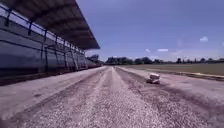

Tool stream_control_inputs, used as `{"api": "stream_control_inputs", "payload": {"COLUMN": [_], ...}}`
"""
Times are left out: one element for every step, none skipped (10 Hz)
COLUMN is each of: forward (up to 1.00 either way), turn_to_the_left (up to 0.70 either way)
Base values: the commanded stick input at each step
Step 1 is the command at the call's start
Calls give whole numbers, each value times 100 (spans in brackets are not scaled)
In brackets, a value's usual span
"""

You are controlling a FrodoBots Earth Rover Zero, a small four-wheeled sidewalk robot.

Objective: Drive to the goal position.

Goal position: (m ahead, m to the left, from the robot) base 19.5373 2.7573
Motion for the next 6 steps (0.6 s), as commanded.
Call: {"api": "stream_control_inputs", "payload": {"forward": [100,100,100,100,100,100], "turn_to_the_left": [0,0,0,0,0,0]}}
